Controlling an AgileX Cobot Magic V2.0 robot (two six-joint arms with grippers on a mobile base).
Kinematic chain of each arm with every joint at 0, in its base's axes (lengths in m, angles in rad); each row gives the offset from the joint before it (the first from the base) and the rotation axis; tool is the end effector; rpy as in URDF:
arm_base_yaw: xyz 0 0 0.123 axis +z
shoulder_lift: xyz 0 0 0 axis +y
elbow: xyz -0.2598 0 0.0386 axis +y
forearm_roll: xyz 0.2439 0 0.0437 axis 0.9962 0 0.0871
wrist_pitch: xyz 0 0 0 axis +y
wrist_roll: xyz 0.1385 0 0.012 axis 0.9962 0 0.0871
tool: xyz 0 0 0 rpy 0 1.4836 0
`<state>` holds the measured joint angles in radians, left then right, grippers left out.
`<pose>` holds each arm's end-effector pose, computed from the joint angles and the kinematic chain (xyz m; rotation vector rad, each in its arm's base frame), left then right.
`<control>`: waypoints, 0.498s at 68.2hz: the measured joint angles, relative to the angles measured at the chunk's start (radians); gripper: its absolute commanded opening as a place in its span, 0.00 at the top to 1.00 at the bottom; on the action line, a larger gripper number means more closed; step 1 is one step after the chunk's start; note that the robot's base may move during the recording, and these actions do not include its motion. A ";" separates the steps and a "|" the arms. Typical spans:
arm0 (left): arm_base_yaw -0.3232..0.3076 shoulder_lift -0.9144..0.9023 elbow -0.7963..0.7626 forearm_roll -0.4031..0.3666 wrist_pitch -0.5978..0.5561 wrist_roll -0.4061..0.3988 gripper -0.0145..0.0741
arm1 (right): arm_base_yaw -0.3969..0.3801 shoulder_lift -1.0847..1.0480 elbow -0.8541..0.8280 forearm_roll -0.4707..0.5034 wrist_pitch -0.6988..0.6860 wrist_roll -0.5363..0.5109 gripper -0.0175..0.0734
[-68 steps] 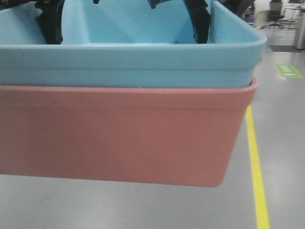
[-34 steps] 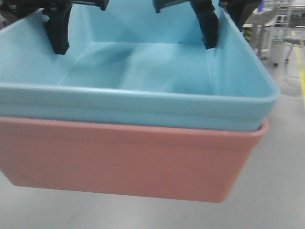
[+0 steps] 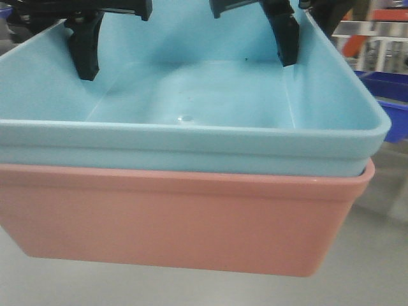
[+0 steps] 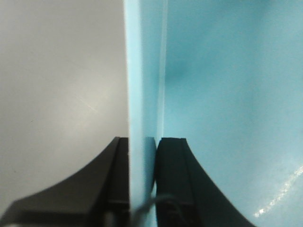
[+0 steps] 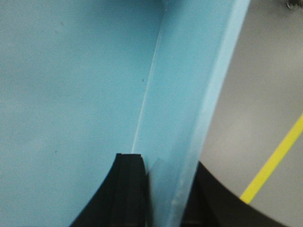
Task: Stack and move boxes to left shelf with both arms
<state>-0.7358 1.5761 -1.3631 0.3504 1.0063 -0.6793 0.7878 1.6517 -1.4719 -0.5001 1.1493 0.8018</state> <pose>0.2846 -0.2033 0.2549 0.2321 2.5853 -0.0394 0.2925 0.2076 0.2621 -0.1506 2.5615 -0.1458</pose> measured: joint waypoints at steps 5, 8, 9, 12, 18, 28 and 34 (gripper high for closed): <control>0.000 0.003 0.000 -0.002 0.000 0.000 0.85 | 0.000 0.000 0.000 0.002 0.009 0.000 0.75; -0.002 0.005 0.000 -0.004 -0.002 0.000 0.85 | 0.000 0.000 0.000 0.002 0.012 0.000 0.75; -0.002 0.005 0.000 -0.006 -0.004 0.000 0.85 | 0.000 0.000 0.000 0.002 0.015 0.000 0.75; -0.002 0.005 0.000 -0.008 -0.004 0.000 0.85 | 0.000 0.000 -0.002 0.002 0.019 0.000 0.75; -0.002 0.005 0.000 -0.009 -0.004 0.000 0.85 | 0.000 0.000 -0.002 0.002 0.021 0.000 0.75; -0.006 0.006 0.000 -0.013 -0.005 0.000 0.85 | 0.000 0.000 -0.004 0.002 0.030 0.000 0.75; -0.006 0.006 0.000 -0.014 -0.005 0.000 0.85 | 0.000 0.000 -0.004 0.002 0.033 0.000 0.75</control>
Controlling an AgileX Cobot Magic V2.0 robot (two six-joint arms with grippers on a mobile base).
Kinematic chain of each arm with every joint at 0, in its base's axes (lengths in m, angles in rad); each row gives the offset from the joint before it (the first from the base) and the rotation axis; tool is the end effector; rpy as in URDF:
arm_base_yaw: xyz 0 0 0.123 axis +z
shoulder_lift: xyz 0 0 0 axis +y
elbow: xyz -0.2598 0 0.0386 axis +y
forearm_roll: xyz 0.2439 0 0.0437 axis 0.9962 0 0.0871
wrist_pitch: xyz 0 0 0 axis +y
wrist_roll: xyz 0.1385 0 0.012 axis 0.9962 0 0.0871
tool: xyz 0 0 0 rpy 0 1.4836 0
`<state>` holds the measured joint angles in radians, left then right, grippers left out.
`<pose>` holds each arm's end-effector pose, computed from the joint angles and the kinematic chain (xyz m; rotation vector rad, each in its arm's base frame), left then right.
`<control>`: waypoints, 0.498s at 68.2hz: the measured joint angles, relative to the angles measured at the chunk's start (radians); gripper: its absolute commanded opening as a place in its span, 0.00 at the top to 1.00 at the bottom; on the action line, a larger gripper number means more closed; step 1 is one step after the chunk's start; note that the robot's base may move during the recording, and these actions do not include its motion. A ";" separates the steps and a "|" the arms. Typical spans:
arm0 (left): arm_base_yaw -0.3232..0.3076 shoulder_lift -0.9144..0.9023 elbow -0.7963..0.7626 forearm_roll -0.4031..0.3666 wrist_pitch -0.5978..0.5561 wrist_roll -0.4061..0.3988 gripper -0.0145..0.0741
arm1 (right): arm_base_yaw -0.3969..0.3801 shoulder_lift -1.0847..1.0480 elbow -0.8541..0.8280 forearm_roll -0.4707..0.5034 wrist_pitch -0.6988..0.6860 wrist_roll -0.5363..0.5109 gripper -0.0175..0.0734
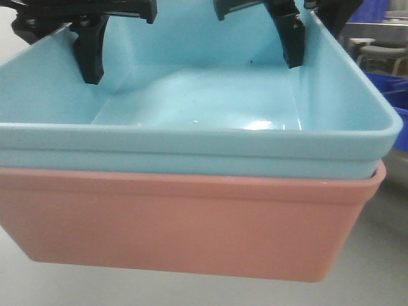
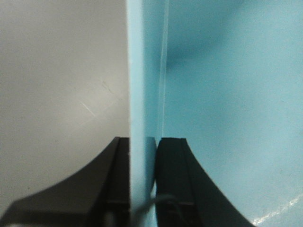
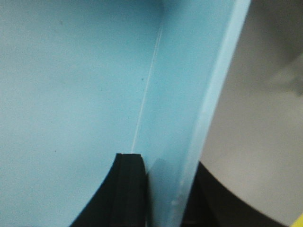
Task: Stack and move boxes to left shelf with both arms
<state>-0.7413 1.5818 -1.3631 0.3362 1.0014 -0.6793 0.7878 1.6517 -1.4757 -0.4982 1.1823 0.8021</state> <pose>0.2833 -0.2070 0.2527 0.2357 2.5943 -0.0554 0.2902 0.2044 0.2619 -0.1384 2.5805 -0.1736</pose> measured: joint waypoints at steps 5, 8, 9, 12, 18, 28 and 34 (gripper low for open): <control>0.000 0.000 0.000 -0.001 0.000 0.000 0.85 | 0.000 0.000 0.000 0.000 0.000 0.002 0.75; 0.000 0.000 0.000 -0.001 0.000 0.000 0.85 | 0.000 0.000 0.000 0.000 0.000 0.002 0.75; 0.000 0.000 0.000 -0.001 0.000 0.000 0.85 | 0.000 0.000 0.000 0.000 0.000 0.002 0.75; 0.000 0.000 0.000 -0.002 0.000 0.000 0.85 | 0.000 0.000 0.000 0.000 0.002 0.002 0.75; 0.000 0.000 0.000 -0.004 0.000 0.000 0.85 | 0.000 0.000 0.000 0.000 0.002 0.002 0.75; 0.000 0.002 0.000 -0.007 0.000 0.000 0.85 | 0.000 0.000 0.000 0.000 0.007 0.002 0.75; 0.000 0.002 0.000 -0.008 0.000 0.000 0.85 | 0.000 0.000 -0.002 0.000 0.014 0.002 0.75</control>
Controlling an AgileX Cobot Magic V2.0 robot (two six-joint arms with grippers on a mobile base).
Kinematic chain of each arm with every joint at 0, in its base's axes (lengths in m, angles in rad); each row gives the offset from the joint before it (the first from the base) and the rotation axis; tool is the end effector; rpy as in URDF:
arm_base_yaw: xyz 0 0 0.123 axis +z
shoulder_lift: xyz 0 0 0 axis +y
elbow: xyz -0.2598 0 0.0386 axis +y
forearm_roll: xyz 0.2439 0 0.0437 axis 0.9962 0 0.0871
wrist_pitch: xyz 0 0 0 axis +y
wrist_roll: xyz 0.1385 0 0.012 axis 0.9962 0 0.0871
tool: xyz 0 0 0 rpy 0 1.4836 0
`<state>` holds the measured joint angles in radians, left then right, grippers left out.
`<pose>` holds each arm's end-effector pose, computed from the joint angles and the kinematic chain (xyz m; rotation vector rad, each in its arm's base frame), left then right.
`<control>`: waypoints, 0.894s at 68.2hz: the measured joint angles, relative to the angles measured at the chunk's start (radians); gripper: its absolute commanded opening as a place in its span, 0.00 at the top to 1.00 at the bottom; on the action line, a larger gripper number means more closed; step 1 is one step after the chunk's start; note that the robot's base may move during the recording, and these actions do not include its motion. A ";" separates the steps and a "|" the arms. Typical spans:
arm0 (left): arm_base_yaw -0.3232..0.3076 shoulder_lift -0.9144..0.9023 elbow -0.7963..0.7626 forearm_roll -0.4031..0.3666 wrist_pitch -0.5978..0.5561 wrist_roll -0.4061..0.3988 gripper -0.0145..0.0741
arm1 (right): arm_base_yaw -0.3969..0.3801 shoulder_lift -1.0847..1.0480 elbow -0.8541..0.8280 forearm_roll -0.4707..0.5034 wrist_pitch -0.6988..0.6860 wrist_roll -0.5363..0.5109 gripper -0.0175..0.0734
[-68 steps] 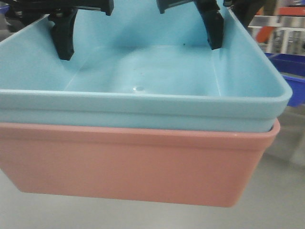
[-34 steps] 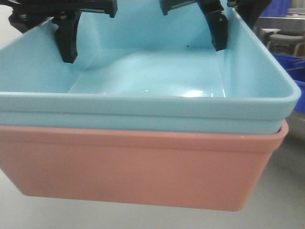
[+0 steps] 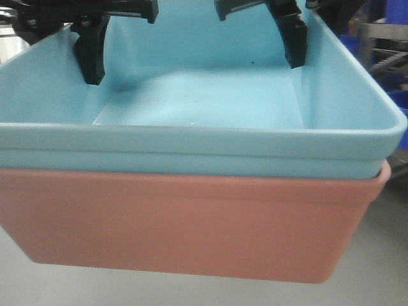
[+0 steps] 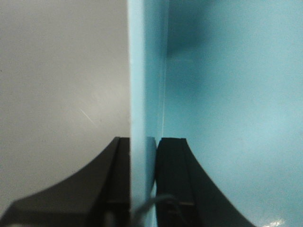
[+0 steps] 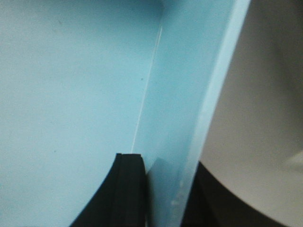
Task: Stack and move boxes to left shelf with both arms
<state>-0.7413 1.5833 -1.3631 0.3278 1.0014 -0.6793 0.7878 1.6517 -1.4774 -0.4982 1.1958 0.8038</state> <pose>0.2828 -0.2078 0.2518 0.2326 2.6006 -0.0625 0.2893 0.2030 0.2619 -0.1315 2.5875 -0.1850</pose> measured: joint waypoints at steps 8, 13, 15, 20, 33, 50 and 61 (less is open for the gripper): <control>0.000 0.000 0.000 -0.003 -0.001 0.000 0.85 | 0.000 0.000 0.000 0.000 0.001 0.000 0.75; 0.000 0.000 0.000 -0.004 -0.001 0.000 0.85 | 0.002 0.000 0.000 0.000 0.004 0.000 0.75; 0.000 0.000 0.000 -0.004 -0.001 0.000 0.85 | 0.002 0.000 0.000 0.000 0.006 0.000 0.75; 0.000 0.000 0.000 -0.004 -0.002 0.000 0.85 | 0.002 0.000 -0.001 0.000 0.006 0.000 0.75; 0.000 0.000 0.000 -0.005 -0.002 0.000 0.85 | 0.002 0.000 -0.001 0.000 0.008 0.002 0.75; 0.000 0.000 0.000 -0.005 -0.002 0.000 0.85 | 0.002 0.000 -0.001 0.002 0.009 0.002 0.75; 0.000 0.000 0.000 -0.007 -0.002 0.000 0.85 | 0.002 0.000 -0.001 0.004 0.012 0.002 0.75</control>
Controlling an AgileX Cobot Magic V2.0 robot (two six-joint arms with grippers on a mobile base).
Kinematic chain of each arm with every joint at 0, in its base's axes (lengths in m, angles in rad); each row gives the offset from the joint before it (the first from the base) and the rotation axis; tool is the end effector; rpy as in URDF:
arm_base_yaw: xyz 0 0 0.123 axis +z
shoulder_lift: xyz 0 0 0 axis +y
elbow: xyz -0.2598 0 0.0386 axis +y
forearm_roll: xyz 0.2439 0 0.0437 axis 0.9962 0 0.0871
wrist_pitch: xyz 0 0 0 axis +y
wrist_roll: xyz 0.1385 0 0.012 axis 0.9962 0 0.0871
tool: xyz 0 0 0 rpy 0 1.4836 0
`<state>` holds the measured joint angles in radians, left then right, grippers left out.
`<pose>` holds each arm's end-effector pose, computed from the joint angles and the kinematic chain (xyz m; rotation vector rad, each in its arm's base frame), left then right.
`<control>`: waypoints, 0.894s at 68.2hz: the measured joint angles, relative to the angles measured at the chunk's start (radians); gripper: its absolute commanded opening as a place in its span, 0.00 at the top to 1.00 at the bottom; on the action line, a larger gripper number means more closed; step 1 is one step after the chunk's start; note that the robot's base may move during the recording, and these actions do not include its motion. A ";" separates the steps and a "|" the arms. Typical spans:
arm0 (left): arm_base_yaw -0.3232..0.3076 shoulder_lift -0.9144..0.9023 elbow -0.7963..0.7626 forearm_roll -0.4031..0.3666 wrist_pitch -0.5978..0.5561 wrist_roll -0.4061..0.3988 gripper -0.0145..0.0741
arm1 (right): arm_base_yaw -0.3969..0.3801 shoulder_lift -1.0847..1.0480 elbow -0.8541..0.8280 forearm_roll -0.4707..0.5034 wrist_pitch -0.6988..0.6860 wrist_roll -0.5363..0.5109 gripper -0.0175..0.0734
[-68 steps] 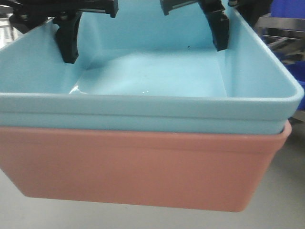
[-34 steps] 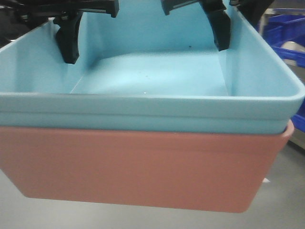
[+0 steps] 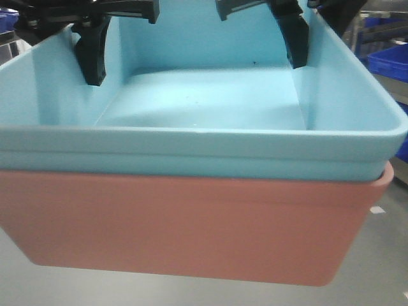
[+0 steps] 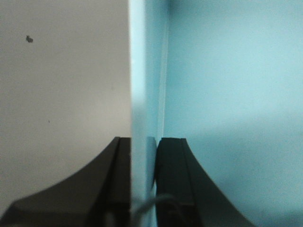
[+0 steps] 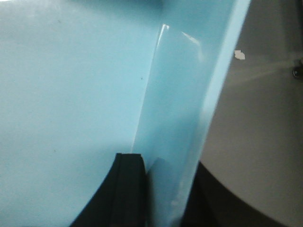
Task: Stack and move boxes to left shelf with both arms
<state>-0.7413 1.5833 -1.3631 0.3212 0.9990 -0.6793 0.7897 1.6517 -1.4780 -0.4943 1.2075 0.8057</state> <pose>0.2825 -0.2085 0.2517 0.2302 2.6029 -0.0712 0.2877 0.2026 0.2615 -0.1267 2.5969 -0.1914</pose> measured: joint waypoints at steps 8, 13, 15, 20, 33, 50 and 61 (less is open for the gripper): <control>0.000 0.000 0.000 0.000 0.000 0.000 0.85 | 0.000 0.000 -0.002 0.000 0.003 0.000 0.75; 0.000 0.000 0.000 -0.001 0.000 0.000 0.85 | 0.000 0.000 -0.002 0.000 0.004 0.000 0.75; 0.000 0.000 0.000 -0.002 0.000 0.000 0.85 | 0.000 0.000 -0.002 0.000 0.004 0.000 0.75; 0.000 0.000 0.000 -0.002 0.000 0.000 0.85 | 0.000 0.000 -0.002 0.000 0.004 0.000 0.75; -0.002 0.000 0.000 -0.002 0.000 0.000 0.85 | 0.000 0.000 -0.002 0.000 0.006 0.000 0.75; -0.002 0.000 0.000 -0.002 0.000 0.000 0.85 | 0.000 0.000 -0.002 0.000 0.008 0.000 0.75; -0.002 0.000 0.000 -0.002 0.000 0.000 0.85 | 0.000 0.000 -0.002 0.000 0.012 0.002 0.75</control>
<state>-0.7435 1.5833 -1.3631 0.3188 0.9990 -0.6793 0.7897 1.6517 -1.4797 -0.4942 1.2198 0.8077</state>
